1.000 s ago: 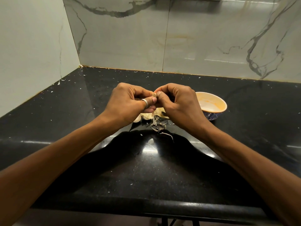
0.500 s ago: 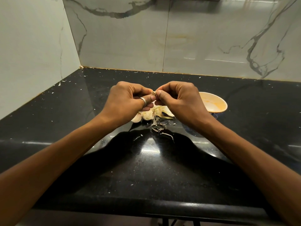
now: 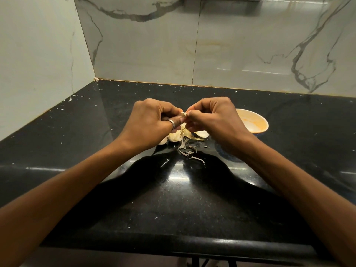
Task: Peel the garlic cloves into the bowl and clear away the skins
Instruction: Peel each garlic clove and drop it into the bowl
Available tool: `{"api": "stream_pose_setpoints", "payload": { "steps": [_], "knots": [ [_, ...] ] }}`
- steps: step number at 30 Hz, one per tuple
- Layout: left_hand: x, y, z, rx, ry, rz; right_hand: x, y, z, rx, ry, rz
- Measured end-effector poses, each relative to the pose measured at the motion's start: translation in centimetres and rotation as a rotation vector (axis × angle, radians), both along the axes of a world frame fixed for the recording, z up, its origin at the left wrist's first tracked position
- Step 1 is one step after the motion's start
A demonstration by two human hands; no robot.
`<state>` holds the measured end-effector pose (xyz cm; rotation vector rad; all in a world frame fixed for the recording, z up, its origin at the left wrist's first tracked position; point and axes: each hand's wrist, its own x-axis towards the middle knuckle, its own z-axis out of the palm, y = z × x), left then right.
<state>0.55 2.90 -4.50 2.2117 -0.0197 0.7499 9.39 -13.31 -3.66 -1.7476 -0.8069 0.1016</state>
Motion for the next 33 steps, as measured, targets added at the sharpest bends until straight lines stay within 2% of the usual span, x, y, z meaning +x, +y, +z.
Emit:
{"api": "stream_pose_setpoints", "payload": {
  "steps": [6, 13, 17, 22, 33],
  "knots": [
    [0.1, 0.2, 0.1, -0.045, 0.041, -0.026, -0.1, 0.0, 0.4, 0.028, 0.144, 0.031],
    [0.1, 0.2, 0.5, -0.286, 0.09, -0.123, -0.2, -0.3, 1.0, 0.104, 0.31, 0.102],
    [-0.1, 0.1, 0.7, -0.334, 0.064, -0.177, -0.3, -0.4, 1.2, 0.135, 0.379, 0.123],
    [-0.4, -0.2, 1.0, -0.394, 0.08, -0.204, -0.5, -0.4, 1.4, 0.153, 0.408, 0.134],
    [-0.1, -0.6, 1.2, -0.759, 0.166, -0.265, -0.6, -0.3, 1.7, 0.154, 0.388, 0.146]
  ]
}}
